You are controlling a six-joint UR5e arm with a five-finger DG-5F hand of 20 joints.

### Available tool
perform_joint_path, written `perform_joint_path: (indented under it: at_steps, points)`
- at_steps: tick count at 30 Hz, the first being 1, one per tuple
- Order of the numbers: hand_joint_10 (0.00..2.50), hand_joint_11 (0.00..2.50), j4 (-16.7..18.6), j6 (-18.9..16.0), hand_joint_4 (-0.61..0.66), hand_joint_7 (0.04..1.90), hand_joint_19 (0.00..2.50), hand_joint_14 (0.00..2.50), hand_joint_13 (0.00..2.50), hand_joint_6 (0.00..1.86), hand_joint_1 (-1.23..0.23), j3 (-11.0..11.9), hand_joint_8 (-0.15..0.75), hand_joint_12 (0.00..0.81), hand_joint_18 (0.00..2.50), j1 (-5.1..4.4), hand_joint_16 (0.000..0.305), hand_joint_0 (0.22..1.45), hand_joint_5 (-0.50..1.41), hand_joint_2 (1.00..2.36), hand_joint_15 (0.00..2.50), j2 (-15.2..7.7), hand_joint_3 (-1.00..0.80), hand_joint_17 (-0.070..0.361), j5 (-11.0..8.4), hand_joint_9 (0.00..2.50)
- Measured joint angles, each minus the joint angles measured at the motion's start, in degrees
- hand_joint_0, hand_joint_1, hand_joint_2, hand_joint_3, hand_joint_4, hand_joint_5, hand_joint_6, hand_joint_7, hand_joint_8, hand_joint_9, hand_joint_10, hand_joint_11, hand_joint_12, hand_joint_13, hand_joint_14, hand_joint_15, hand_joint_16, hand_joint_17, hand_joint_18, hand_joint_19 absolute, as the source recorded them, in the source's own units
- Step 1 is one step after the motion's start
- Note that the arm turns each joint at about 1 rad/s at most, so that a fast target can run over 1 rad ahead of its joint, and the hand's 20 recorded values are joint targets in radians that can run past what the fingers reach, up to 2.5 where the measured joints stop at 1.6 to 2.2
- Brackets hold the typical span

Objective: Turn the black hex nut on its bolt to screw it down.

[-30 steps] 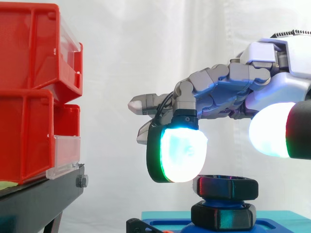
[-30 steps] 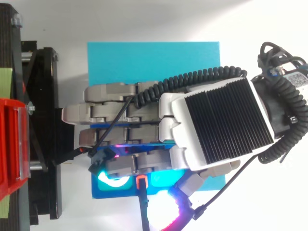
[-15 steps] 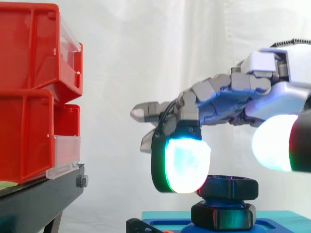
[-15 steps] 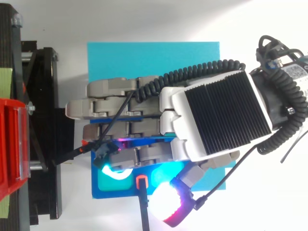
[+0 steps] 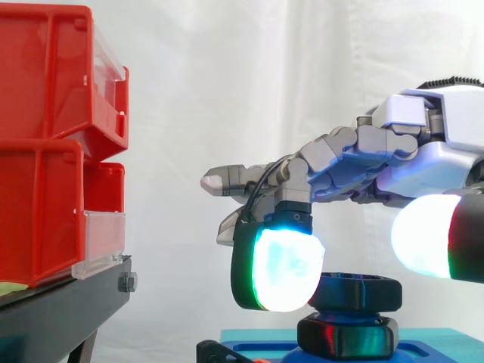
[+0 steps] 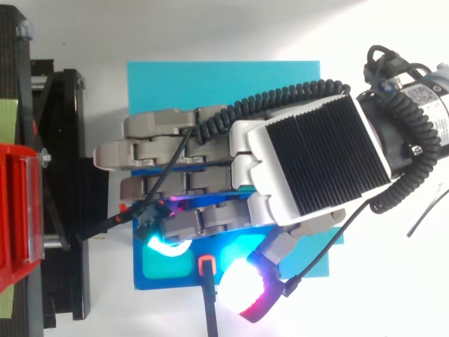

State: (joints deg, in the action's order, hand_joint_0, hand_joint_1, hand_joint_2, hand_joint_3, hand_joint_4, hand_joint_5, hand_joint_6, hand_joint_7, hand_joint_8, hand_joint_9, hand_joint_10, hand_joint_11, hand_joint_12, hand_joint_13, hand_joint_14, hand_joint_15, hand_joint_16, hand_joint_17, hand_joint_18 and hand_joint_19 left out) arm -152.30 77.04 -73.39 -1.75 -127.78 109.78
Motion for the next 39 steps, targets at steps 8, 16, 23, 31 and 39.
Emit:
perform_joint_path:
  at_steps: [8,16,23,31,39]
  points:
    - [0.01,0.23,0.7,0.0,0.25,0.81,0.09,0.0,0.1,0.73,-0.41,0.0,0.31,0.36,0.04,1.58,0.054,0.51,-0.14,1.0,0.01,0.0,-0.5,0.122,2.35,0.45]
    - [0.01,0.23,1.1,0.0,0.24,0.81,0.1,0.0,0.1,0.73,-0.41,0.0,0.311,0.361,0.03,3.13,0.054,0.51,-0.14,1.0,0.0,0.0,-0.5,0.122,4.68,0.46]
    - [0.0,0.23,1.8,0.0,0.25,0.81,0.09,0.0,0.1,0.72,-0.41,0.0,0.311,0.362,0.03,4.89,0.054,0.51,-0.14,1.0,0.0,0.0,-0.5,0.121,7.17,0.46]
    - [0.0,0.23,2.9,-0.1,0.25,0.89,0.1,0.0,0.1,0.66,-0.41,0.0,0.31,0.362,0.03,6.42,0.054,0.51,-0.13,1.0,0.0,0.0,-0.5,0.122,9.52,0.45]
    - [0.0,0.23,4.2,-0.4,0.26,1.07,0.09,0.0,0.1,0.54,-0.41,0.9,0.31,0.362,0.03,6.01,0.054,0.51,-0.12,1.0,0.0,0.0,-0.5,0.122,10.26,0.45]
